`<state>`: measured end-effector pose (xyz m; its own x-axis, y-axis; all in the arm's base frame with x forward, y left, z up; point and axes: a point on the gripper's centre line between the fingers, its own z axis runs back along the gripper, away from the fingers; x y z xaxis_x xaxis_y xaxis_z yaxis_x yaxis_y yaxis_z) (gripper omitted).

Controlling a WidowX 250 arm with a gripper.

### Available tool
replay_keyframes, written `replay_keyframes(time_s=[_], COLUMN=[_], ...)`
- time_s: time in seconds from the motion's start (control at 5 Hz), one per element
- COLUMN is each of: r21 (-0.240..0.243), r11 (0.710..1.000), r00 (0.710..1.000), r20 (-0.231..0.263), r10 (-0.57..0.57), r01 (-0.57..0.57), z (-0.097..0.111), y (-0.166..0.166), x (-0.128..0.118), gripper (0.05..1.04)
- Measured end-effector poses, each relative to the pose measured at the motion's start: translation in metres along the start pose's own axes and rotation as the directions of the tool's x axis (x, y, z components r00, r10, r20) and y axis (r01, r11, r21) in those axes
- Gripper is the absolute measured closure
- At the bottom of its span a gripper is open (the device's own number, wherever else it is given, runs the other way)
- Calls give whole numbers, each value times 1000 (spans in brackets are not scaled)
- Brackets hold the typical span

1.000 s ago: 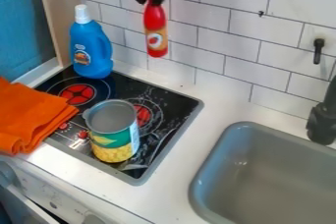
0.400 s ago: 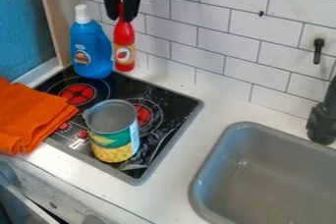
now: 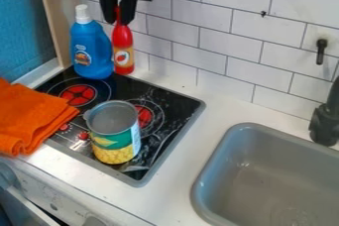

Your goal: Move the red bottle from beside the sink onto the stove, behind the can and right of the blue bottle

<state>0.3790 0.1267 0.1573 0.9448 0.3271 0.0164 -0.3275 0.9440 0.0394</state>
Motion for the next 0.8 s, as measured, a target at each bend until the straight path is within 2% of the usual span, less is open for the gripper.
replay_keyframes(time_s=[0.2, 0.4, 0.6, 0.8], r21=[-28, -35, -21, -13], r11=[1000, 999, 1000, 1000], r00=[1000, 1000, 999, 999], r20=[-5, -19, -36, -34], r10=[-7, -12, -4, -3], r01=[7, 12, 3, 3], z=[-5, -13, -32, -31], y=[-5, -6, -4, -3], x=[-1, -4, -9, -9], gripper=[753, 753, 753, 753])
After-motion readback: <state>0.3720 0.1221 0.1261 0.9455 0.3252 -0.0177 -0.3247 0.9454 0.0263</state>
